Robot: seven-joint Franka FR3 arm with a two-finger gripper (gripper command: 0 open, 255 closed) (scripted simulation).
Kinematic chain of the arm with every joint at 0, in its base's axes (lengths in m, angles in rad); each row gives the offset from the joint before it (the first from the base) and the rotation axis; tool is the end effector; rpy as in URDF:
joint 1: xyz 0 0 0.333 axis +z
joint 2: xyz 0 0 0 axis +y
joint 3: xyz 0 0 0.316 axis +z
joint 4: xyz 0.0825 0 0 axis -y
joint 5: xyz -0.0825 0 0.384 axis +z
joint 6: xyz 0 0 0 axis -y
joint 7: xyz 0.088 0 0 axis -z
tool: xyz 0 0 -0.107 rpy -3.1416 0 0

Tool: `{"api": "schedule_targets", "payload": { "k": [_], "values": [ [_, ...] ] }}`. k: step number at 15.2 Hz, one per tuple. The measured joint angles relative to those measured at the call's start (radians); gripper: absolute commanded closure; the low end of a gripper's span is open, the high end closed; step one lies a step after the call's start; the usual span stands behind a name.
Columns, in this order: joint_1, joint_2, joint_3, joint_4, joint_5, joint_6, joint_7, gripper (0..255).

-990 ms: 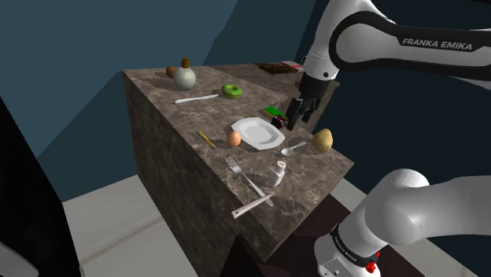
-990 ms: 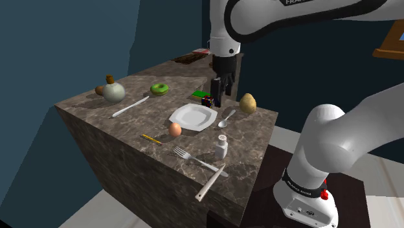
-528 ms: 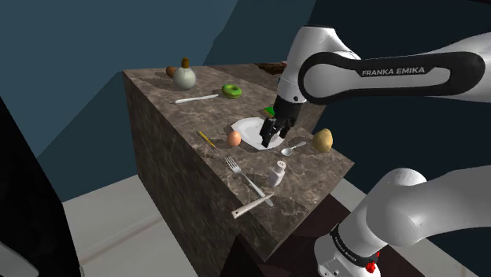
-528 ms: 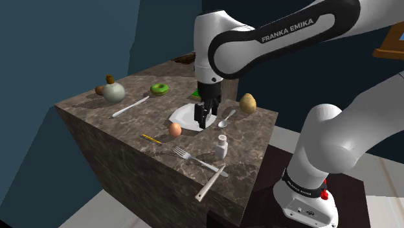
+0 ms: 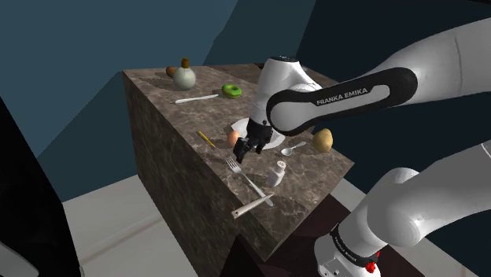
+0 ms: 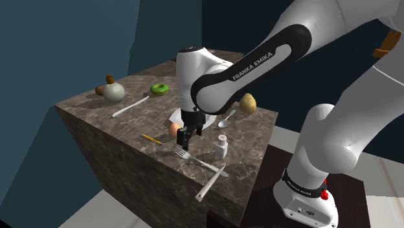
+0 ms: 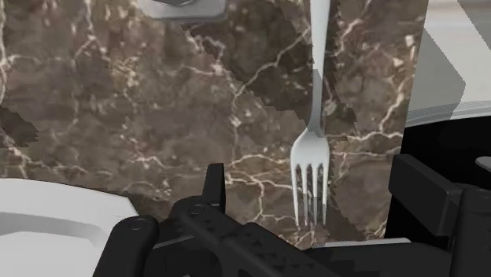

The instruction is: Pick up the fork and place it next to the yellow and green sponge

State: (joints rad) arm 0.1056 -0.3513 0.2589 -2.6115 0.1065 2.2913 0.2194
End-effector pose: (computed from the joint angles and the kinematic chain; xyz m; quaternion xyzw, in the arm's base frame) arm 0.3827 0.1453 0.3686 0.9995 0.0307 0.0122 0.0003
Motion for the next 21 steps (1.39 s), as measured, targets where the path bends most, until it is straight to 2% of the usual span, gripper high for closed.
{"api": "schedule_targets", "payload": {
  "k": [3, 9, 16, 17, 21],
  "values": [
    [0.002, 0.088, 0.031, 0.004, -0.011, 0.095, 0.042, 0],
    [-0.005, 0.177, 0.048, -0.007, -0.035, 0.195, 0.069, 0],
    [-0.008, 0.194, 0.049, -0.015, -0.04, 0.22, 0.072, 0],
    [-0.008, 0.194, 0.049, -0.015, -0.04, 0.22, 0.072, 255],
    [-0.011, 0.187, 0.045, -0.013, -0.042, 0.217, 0.071, 255]
  ]
}}
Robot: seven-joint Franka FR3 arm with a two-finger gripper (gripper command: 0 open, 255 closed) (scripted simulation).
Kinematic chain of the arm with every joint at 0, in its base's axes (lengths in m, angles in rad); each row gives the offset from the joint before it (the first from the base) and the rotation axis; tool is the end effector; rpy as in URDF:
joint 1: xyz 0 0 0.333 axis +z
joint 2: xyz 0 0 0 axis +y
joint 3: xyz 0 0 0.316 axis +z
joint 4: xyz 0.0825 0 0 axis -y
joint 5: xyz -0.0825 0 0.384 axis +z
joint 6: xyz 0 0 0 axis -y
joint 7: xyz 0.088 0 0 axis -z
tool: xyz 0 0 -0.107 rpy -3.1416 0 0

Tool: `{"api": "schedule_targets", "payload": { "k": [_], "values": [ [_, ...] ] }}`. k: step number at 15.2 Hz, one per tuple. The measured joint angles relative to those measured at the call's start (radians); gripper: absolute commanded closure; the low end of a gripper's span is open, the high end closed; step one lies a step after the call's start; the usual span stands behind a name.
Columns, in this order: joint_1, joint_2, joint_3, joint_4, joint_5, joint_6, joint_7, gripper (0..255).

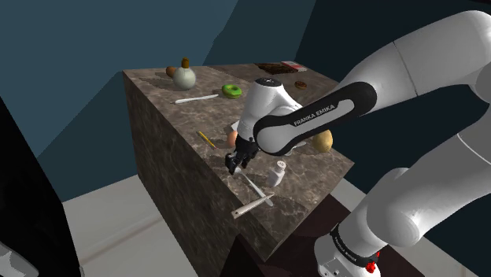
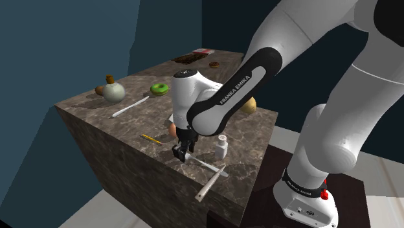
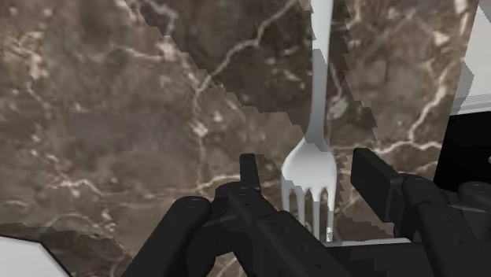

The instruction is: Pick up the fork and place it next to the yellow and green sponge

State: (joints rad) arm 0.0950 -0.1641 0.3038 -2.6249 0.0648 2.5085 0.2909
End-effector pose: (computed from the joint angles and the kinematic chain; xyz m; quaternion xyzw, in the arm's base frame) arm 0.3961 0.1631 0.3060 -0.9994 -0.0268 -0.0212 0.0025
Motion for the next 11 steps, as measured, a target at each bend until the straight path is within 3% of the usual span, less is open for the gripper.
{"api": "schedule_targets", "payload": {
  "k": [7, 11],
  "values": [
    [-0.001, -0.006, -0.003, 0.001, 0.001, -0.004, -0.002, 255],
    [0.008, -0.042, -0.004, 0.016, 0.016, -0.06, -0.012, 255]
  ]
}}
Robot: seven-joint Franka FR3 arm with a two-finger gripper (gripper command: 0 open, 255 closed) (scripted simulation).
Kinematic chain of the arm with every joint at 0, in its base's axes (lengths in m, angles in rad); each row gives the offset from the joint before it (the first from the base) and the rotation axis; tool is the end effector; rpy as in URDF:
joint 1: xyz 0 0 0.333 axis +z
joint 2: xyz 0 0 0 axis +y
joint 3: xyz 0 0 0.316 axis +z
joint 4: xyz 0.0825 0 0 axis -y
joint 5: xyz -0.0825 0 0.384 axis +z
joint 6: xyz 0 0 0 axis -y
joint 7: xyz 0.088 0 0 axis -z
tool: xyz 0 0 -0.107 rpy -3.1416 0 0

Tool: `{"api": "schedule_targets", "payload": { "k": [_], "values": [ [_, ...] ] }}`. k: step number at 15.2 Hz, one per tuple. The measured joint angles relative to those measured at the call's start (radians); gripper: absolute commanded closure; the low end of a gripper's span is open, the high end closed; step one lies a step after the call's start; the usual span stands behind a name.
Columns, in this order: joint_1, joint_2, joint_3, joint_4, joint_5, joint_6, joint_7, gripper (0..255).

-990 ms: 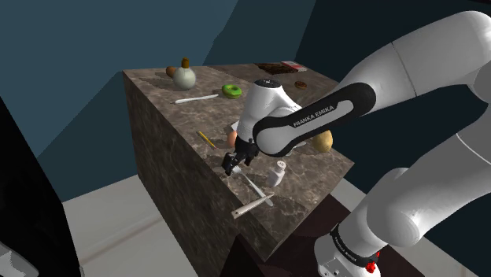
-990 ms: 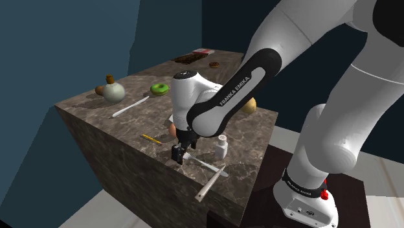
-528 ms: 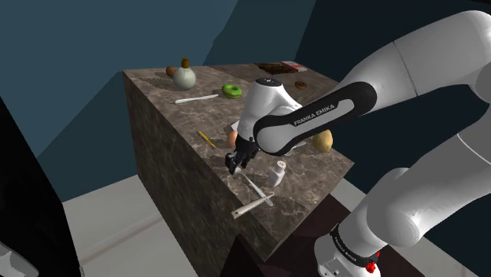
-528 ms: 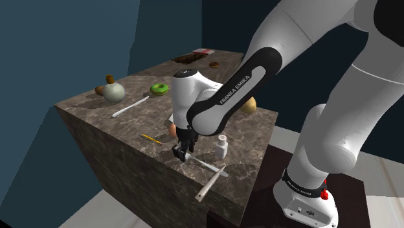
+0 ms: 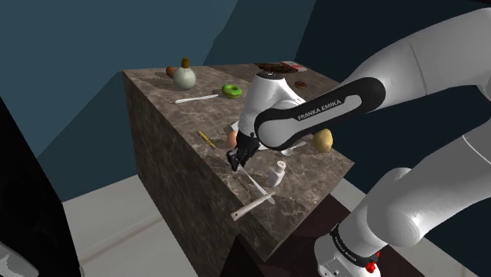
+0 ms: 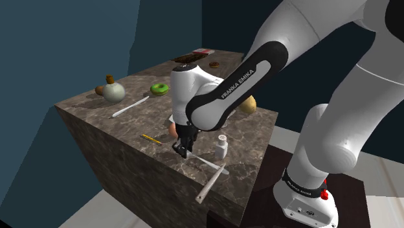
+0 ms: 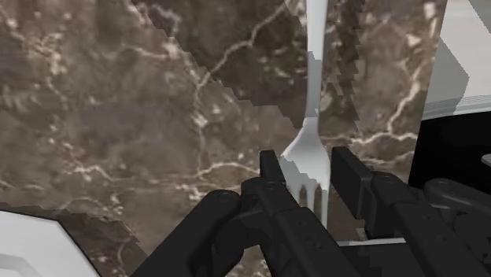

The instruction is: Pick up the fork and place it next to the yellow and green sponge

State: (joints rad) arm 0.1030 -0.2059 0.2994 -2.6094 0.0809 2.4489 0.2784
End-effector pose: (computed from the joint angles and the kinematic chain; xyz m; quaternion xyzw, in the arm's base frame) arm 0.3952 0.1649 0.3239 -0.9994 -0.0289 -0.0193 0.0028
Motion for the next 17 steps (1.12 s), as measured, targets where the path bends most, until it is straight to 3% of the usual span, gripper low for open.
{"api": "schedule_targets", "payload": {
  "k": [13, 17],
  "values": [
    [0.011, -0.129, -0.02, 0.076, 0.025, -0.203, -0.021, 255],
    [-0.029, -0.068, -0.061, 0.147, -0.006, -0.216, -0.076, 255]
  ]
}}
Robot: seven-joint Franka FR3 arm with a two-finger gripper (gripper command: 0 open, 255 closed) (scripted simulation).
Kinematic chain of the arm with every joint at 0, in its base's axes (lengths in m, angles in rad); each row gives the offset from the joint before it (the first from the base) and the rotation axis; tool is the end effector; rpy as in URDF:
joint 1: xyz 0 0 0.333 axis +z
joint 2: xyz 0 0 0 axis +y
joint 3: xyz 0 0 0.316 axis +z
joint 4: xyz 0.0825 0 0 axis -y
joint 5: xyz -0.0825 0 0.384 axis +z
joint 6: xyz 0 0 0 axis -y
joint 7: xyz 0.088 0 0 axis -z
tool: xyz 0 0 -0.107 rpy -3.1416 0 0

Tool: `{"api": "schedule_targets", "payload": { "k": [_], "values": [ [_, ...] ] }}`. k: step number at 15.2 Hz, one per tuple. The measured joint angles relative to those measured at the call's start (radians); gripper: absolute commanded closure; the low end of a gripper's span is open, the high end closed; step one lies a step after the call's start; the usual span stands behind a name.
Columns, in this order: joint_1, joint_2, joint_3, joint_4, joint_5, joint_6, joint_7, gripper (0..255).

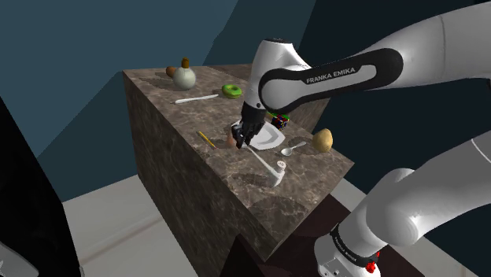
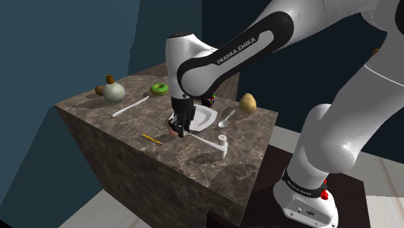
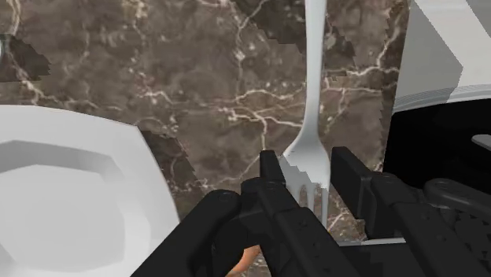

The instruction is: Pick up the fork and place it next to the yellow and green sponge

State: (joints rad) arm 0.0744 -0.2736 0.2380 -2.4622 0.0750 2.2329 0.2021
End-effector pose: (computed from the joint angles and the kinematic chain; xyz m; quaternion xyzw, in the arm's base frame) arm 0.4256 0.1402 0.3979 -0.9994 -0.0290 -0.0190 0.0030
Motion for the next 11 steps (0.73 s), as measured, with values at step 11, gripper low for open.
{"api": "schedule_targets", "payload": {
  "k": [11],
  "values": [
    [-0.115, 0.269, -0.124, 0.288, -0.069, -0.026, -0.189, 255]
  ]
}}
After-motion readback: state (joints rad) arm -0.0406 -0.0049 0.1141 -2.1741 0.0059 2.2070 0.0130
